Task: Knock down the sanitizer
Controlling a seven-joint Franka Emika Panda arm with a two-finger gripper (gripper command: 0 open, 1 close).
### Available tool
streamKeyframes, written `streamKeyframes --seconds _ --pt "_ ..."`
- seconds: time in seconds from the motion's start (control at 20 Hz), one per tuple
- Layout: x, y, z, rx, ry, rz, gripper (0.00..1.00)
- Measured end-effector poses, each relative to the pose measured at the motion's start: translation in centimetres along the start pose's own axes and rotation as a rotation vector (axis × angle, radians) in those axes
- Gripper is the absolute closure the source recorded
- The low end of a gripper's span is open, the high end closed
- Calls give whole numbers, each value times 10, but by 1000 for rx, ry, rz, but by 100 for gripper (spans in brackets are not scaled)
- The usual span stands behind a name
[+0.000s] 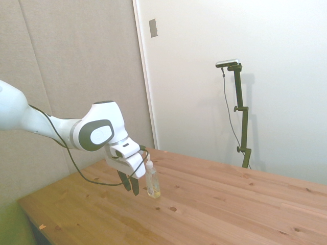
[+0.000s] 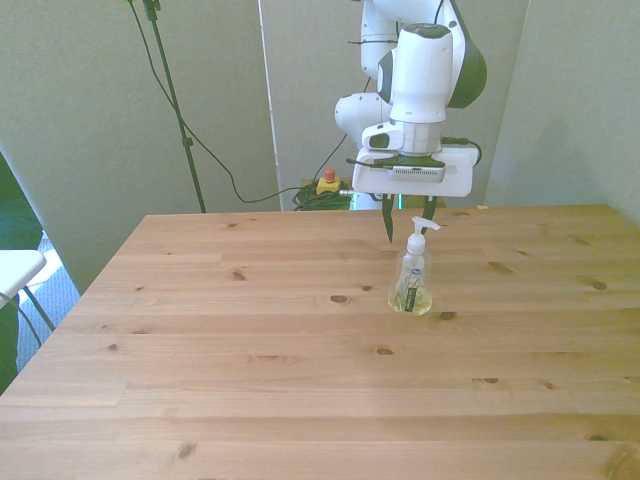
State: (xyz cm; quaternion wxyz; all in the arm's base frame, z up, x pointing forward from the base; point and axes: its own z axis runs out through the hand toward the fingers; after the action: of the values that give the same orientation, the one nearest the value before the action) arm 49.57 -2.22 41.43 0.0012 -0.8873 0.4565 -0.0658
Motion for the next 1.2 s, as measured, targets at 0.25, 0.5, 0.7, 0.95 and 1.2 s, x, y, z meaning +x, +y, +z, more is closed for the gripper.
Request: streamKeyframes --seconds 0.25,0.5,0.7,0.95,1.2 --pt "15 -15 6 -5 5 19 100" --pt "31 -33 9 -4 20 35 100" --pt "43 -59 7 9 37 48 100" --pt "68 -96 8 16 46 76 100" --pt "98 -121 10 36 74 105 100"
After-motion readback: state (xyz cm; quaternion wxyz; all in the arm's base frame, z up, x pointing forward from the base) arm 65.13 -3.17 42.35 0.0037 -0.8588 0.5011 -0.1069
